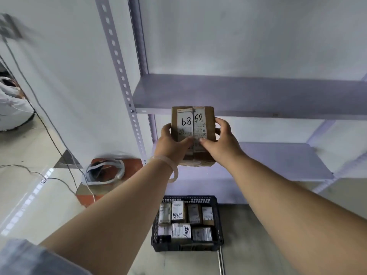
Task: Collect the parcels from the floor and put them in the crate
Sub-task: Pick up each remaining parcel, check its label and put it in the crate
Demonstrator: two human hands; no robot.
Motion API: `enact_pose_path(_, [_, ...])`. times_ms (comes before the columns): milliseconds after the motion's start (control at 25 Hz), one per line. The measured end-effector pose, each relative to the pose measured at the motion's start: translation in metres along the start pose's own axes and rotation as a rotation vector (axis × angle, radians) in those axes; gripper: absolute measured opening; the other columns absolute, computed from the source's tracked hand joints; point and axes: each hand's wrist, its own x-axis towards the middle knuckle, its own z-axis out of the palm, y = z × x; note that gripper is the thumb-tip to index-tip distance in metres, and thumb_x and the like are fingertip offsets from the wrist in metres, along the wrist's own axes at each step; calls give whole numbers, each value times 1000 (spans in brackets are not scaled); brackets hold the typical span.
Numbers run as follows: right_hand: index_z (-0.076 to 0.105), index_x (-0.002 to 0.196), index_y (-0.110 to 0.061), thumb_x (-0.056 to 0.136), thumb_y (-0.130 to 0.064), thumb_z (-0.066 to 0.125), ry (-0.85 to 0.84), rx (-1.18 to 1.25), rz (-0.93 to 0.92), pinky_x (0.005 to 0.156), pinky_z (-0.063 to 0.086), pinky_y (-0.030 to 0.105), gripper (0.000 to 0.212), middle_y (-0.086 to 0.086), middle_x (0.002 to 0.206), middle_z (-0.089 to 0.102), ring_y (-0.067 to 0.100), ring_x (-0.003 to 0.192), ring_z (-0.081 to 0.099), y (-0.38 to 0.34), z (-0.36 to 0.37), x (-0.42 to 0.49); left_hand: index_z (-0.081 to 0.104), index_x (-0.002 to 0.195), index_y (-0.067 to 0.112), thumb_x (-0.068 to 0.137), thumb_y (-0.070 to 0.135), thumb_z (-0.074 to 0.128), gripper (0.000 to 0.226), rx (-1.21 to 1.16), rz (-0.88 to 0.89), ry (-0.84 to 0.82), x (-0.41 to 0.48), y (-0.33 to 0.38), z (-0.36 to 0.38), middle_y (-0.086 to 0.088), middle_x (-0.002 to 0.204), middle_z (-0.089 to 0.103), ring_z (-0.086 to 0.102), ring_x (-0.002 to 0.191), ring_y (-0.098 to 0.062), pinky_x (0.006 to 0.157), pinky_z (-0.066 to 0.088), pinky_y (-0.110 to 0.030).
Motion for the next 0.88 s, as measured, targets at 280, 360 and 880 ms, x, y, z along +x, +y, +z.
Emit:
enact_pose_path(280, [21, 144, -32, 86, -27, 67, -75, -20, 259, 86, 45, 25, 74, -3, 139, 49, 8, 99, 49, 123, 60, -12, 40, 129, 26, 80, 33, 73, 59, 56, -196, -192, 2, -132, 52, 15, 97, 59, 59, 76, 3, 53, 45, -10])
enact_pose_path(360, [22, 144, -33, 86, -28, 69, -114, -16, 340, 82, 45, 22, 75, -5, 134, 51, 7, 99, 49, 178, 81, -8, 36, 132, 26, 82, 32, 72, 62, 72, -268, -243, 4, -184, 79, 18, 95, 56, 57, 75, 5, 51, 47, -10])
enact_pose_path(880, [40, 136, -25, 84, -29, 70, -170, -71, 657, 78, 46, 22, 60, -9, 119, 60, 11, 96, 58, 570, 255, 45, 9, 149, 27, 81, 24, 72, 92, 243, -512, -427, 59, -543, 263, 4, 143, 31, 44, 112, -7, 97, 37, -18])
